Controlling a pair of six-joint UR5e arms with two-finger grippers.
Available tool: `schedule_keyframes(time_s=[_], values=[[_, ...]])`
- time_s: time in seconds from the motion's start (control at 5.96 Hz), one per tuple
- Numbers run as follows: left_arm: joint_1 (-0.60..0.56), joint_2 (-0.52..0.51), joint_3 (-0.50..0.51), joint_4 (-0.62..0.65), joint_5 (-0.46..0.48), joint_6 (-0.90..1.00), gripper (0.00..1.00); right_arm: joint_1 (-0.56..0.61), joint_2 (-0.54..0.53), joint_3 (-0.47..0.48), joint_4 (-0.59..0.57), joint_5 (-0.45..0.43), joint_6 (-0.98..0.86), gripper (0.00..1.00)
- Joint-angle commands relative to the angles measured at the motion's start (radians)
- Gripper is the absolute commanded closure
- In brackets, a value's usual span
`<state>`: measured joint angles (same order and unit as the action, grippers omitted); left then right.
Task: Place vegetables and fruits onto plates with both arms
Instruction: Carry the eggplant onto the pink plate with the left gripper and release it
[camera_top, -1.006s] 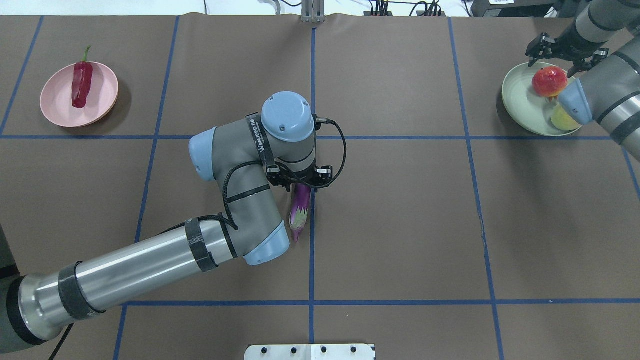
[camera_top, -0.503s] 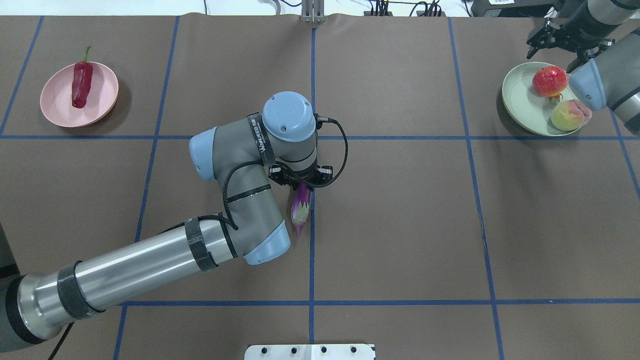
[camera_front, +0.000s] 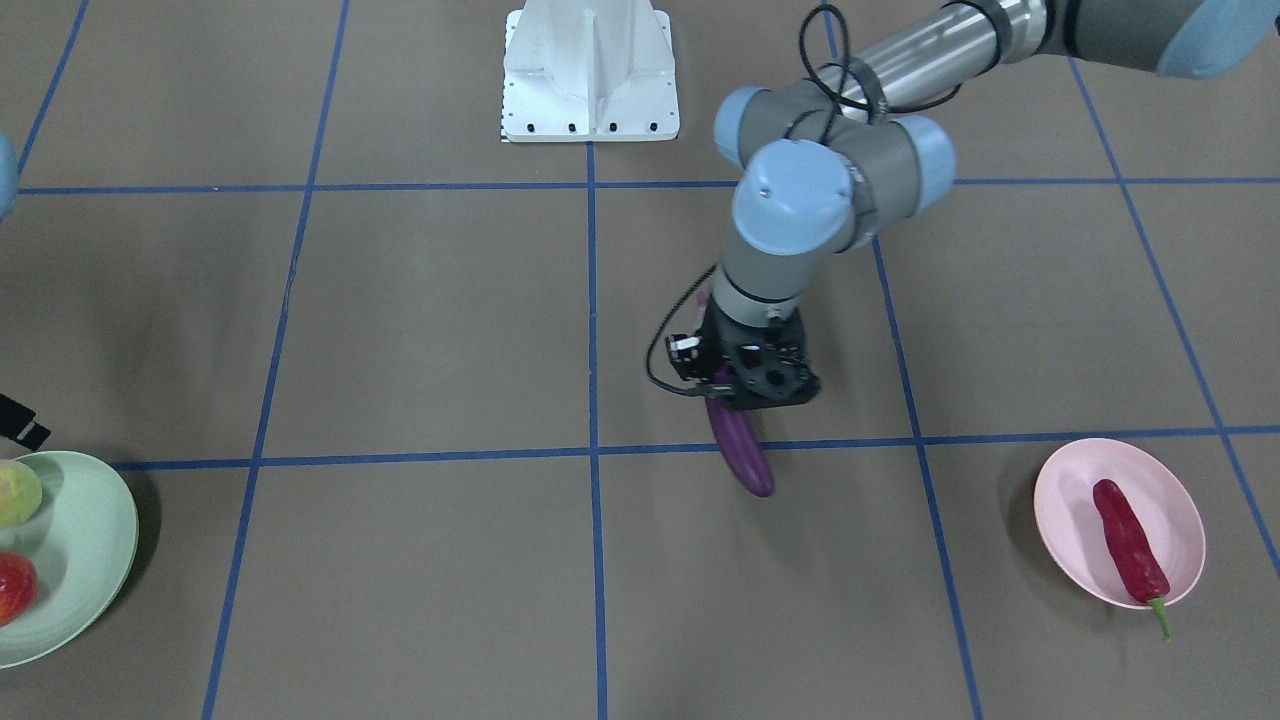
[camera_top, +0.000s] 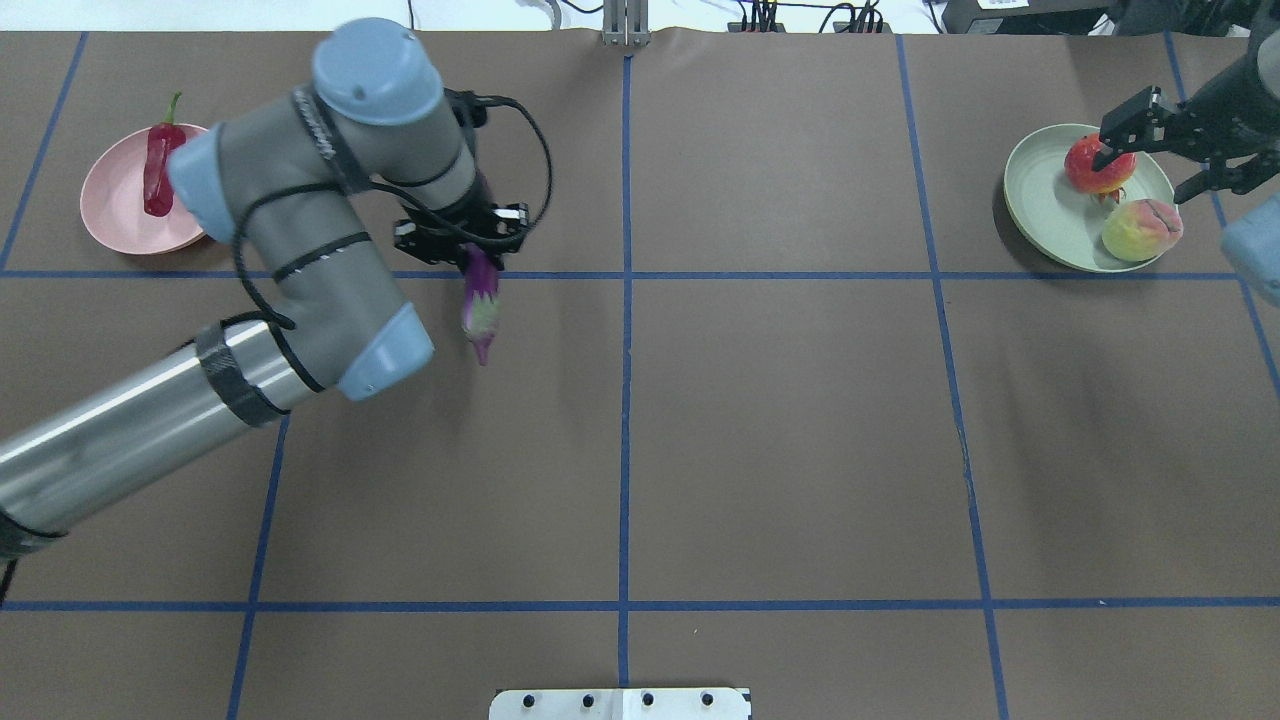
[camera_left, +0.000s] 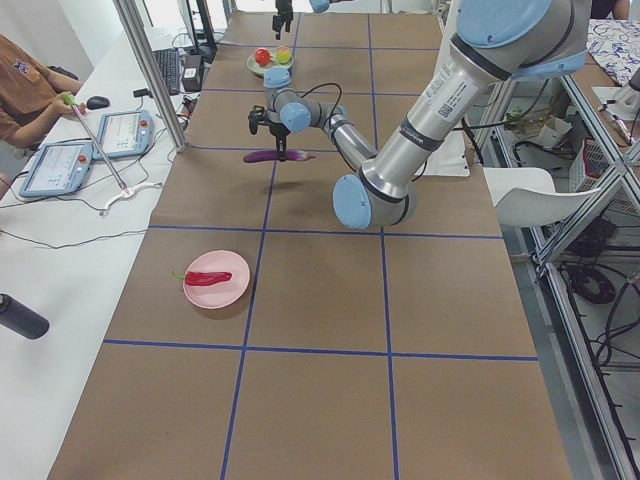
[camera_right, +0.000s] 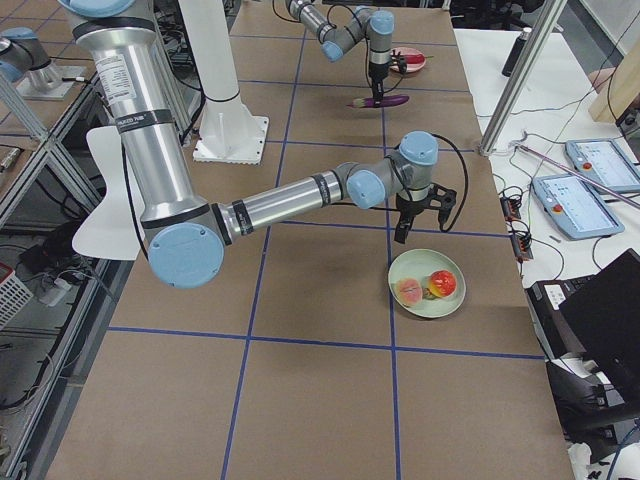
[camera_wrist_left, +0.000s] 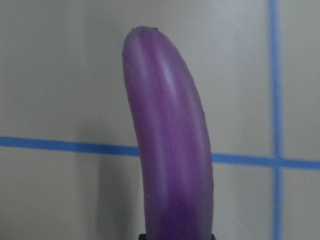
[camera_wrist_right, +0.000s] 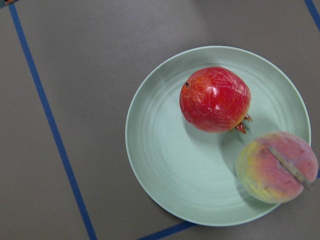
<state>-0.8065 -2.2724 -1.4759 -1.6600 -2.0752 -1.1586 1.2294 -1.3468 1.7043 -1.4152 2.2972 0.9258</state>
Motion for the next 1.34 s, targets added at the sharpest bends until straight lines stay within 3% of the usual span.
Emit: schedule_keyframes(time_s=[0.0,0.17,0.5,0.84,1.01,1.17], values=[[-0.177,0.102,0.033,0.008,-0.033,0.004,1.0,-0.002,-0.08,0.101,-0.002,0.028,-0.133,0.0],[-0.216,0.129,0.119,-0.009,-0.033,0.02,1.0,-0.005,-0.092,0.109,0.002,0.03,-0.14,0.0],[-0.281,0.142,0.236,-0.007,-0.033,0.259,1.0,-0.011,-0.095,0.121,0.002,0.03,-0.14,0.0],[-0.283,0.142,0.279,-0.009,-0.034,0.339,1.0,-0.014,-0.1,0.124,0.002,0.039,-0.139,0.0],[-0.283,0.143,0.279,-0.01,-0.034,0.341,0.21,-0.016,-0.098,0.124,0.002,0.041,-0.139,0.0],[-0.283,0.145,0.279,-0.01,-0.034,0.339,0.0,-0.016,-0.098,0.126,0.001,0.041,-0.139,0.0]])
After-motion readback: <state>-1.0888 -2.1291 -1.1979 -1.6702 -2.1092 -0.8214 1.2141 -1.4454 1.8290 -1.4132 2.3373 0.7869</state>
